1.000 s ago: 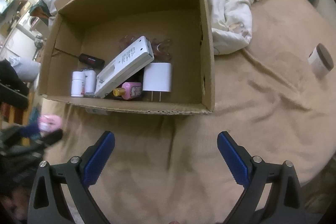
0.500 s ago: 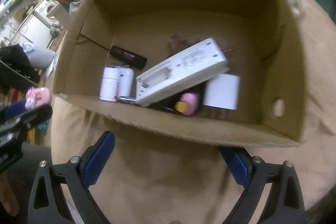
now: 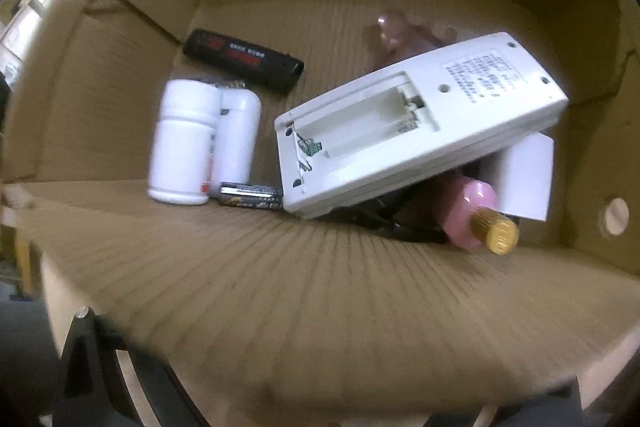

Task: Organize rigid objects
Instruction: 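Grasp the white medicine bottle with the right tool while the left tool holds the pink case, then carry the pink case and white bottle into the box and open both tools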

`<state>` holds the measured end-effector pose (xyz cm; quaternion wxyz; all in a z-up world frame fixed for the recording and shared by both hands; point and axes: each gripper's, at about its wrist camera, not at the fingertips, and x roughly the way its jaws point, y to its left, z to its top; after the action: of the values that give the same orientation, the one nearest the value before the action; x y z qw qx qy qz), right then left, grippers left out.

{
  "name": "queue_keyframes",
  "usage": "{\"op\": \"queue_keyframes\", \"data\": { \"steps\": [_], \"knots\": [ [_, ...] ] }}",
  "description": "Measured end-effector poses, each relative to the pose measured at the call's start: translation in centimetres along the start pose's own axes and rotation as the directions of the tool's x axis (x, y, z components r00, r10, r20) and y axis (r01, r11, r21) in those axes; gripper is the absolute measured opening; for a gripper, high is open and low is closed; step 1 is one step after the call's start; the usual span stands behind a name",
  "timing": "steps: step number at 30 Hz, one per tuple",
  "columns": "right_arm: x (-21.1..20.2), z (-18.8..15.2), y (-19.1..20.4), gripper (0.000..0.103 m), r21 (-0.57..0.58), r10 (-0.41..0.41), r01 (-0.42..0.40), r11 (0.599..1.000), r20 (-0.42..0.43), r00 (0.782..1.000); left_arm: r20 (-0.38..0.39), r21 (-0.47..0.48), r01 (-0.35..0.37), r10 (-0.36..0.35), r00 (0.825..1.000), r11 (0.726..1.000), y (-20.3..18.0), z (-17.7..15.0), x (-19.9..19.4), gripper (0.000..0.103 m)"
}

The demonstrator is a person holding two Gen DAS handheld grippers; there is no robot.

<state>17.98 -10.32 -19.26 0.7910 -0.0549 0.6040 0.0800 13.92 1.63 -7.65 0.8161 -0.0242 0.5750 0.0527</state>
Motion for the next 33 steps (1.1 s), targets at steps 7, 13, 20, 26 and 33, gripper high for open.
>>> {"op": "queue_keyframes", "data": {
  "steps": [7, 13, 20, 26, 33],
  "knots": [
    [0.3, 0.6, -0.3, 0.103, 0.049, 0.011, -0.011, 0.999, 0.017, 1.000, -0.004, -0.014, -0.022, 0.022, 1.000, 1.000, 0.3, 0.0, 0.7, 0.047],
    [-0.6, 0.4, -1.1, 0.075, 0.063, 0.005, -0.008, 0.998, 0.042, 0.999, 0.017, -0.004, -0.045, 0.045, 0.999, 0.999, 0.2, 0.0, 0.6, 0.047],
    [-2.1, -1.1, -3.0, 0.050, 0.045, 0.040, -0.043, 0.998, 0.062, 0.997, 0.037, 0.043, -0.097, 0.096, 0.995, 0.994, -0.4, -0.2, 0.8, 0.047],
    [-3.7, -2.9, -3.5, 0.050, -0.010, 0.055, -0.055, 0.998, 0.064, 0.996, 0.054, 0.058, -0.114, 0.111, 0.992, 0.992, -0.5, -0.4, 0.5, 0.047],
    [-6.3, -5.0, -3.4, 0.050, -0.097, 0.043, -0.036, 0.995, 0.073, 0.996, 0.059, 0.070, -0.124, 0.120, 0.991, 0.990, -0.7, -0.6, 0.4, 0.047]
  ]
}}
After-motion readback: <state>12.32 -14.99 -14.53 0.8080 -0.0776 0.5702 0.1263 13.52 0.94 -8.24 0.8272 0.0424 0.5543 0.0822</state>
